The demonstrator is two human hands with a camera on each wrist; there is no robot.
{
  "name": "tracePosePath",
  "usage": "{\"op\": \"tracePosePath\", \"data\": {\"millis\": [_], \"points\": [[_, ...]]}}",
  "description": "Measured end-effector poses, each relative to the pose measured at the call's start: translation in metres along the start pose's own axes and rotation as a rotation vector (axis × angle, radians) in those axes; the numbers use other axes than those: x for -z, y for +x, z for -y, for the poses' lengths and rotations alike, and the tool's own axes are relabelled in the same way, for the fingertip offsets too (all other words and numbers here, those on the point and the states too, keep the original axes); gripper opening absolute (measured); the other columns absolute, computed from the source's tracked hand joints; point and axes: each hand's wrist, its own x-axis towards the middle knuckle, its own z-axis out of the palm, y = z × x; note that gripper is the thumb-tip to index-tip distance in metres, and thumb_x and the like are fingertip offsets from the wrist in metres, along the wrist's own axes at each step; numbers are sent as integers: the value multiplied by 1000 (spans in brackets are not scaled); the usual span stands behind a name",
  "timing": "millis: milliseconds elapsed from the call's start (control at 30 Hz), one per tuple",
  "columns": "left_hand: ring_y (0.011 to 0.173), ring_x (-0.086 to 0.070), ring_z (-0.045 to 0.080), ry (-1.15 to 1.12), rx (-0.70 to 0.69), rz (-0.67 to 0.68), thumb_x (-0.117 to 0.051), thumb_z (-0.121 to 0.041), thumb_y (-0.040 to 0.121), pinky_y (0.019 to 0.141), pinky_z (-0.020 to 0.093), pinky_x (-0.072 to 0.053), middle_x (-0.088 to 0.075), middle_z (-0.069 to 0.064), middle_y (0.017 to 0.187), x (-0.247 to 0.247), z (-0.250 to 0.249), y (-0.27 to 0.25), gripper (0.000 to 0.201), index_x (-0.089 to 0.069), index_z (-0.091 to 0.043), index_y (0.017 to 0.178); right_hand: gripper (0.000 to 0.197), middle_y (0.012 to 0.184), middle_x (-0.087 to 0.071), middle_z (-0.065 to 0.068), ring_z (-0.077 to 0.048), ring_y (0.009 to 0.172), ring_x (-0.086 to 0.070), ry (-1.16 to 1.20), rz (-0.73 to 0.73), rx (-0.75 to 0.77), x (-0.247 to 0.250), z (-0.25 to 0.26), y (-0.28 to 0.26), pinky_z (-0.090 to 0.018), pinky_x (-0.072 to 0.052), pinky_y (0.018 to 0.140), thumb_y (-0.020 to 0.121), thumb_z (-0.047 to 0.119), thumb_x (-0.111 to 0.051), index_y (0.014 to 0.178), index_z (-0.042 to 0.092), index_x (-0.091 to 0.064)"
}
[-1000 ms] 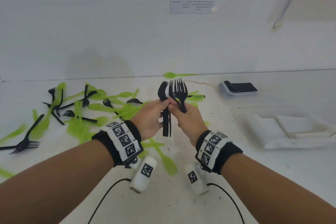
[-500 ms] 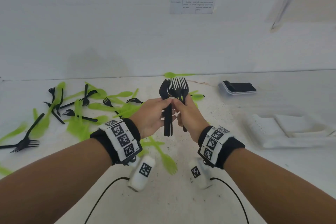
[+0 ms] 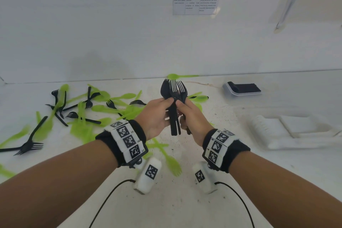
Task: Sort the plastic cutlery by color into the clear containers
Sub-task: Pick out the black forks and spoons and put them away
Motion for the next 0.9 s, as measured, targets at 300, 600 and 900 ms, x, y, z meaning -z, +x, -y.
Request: {"op": "tracePosePath", "data": {"millis": [300, 600, 900], "points": [[85, -70, 20, -13, 4, 1, -53, -22, 107, 74, 35, -60, -74, 7, 102, 1, 5, -2, 25, -70, -8, 120, 26, 98, -66, 20, 14, 77, -60, -65, 57, 19, -11, 1, -1, -4, -43, 64, 110, 28, -43, 130, 34, -58], [81, -67, 19, 8, 15, -49, -56, -22, 105, 79, 36, -57, -72, 5, 93, 10, 0, 0, 23, -70, -7, 116, 25, 84, -60, 12, -7, 64, -47, -66, 29, -48, -2, -7, 6, -23, -43, 66, 109, 34, -43, 120, 35, -65], [88, -70, 19, 103, -61, -76, -56, -18, 105, 82, 37, -61, -74, 9, 101, 9, 4, 0, 23, -70, -6, 120, 34, 116, -68, 18, 4, 97, -62, -121, 115, -45, -8, -11, 5, -30, -50, 91, 110, 33, -38, 140, 43, -52]]}}
